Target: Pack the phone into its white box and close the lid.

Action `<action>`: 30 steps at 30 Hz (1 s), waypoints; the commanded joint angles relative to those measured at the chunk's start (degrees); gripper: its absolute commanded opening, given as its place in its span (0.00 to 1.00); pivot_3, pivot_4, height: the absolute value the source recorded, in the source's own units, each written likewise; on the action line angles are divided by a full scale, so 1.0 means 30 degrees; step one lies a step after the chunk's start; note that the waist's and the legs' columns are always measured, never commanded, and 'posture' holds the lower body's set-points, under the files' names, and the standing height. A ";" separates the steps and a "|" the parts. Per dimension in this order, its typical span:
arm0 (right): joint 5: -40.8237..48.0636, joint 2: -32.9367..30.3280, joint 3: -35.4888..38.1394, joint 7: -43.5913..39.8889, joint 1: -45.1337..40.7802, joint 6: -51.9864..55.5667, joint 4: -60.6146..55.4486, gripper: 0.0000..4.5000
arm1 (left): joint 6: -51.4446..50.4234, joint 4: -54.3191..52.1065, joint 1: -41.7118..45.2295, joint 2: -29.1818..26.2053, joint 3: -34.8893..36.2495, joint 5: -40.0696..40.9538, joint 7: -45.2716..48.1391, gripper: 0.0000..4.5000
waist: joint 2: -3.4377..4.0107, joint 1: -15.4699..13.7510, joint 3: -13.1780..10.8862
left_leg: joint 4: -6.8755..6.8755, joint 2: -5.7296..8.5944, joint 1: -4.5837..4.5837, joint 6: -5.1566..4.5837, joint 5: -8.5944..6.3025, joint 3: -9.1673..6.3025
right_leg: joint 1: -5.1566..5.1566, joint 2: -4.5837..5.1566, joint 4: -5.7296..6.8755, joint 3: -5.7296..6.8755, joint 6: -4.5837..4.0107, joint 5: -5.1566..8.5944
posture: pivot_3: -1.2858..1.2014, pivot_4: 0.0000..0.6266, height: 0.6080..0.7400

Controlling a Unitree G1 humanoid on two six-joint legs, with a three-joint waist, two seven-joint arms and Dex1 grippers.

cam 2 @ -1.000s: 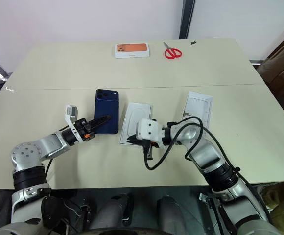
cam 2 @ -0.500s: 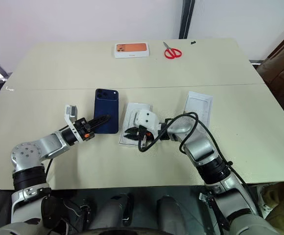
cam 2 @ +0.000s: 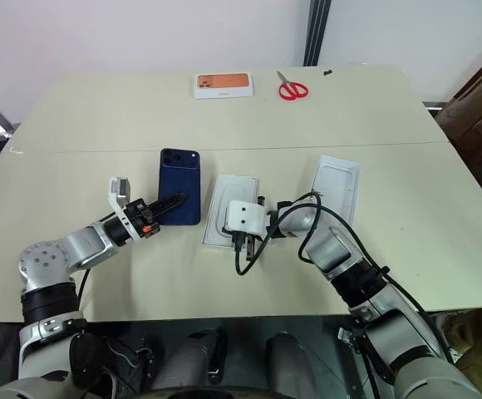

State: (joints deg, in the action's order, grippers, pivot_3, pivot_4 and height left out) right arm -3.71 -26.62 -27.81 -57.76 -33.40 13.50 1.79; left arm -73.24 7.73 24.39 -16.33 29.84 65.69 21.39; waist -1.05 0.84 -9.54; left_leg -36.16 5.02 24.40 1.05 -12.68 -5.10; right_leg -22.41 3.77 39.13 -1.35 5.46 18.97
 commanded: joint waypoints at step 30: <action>0.2771 -0.1516 0.1169 -0.1778 0.2171 0.2241 -0.4578 0.84 | -0.0026 -0.0215 -0.0136 -0.0359 -0.0155 0.1166 0.0361 0.00 | -0.0001 -0.0037 0.0000 | -0.0003 0.0001 0.0001 -0.0002 -0.0001 -0.0001 | 0.0002 0.0005 -0.0001 -0.0003 0.0000 0.0000 | 0.52 0.24 0.95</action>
State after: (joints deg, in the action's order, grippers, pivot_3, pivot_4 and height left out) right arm 6.08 -30.88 -23.56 -63.28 -27.01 22.95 -10.48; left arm -73.48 8.08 23.19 -16.90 28.68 66.96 21.39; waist -1.05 0.73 -9.54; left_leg -36.17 5.02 24.40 1.04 -12.68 -5.10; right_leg -22.41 3.78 39.13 -1.36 5.46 18.97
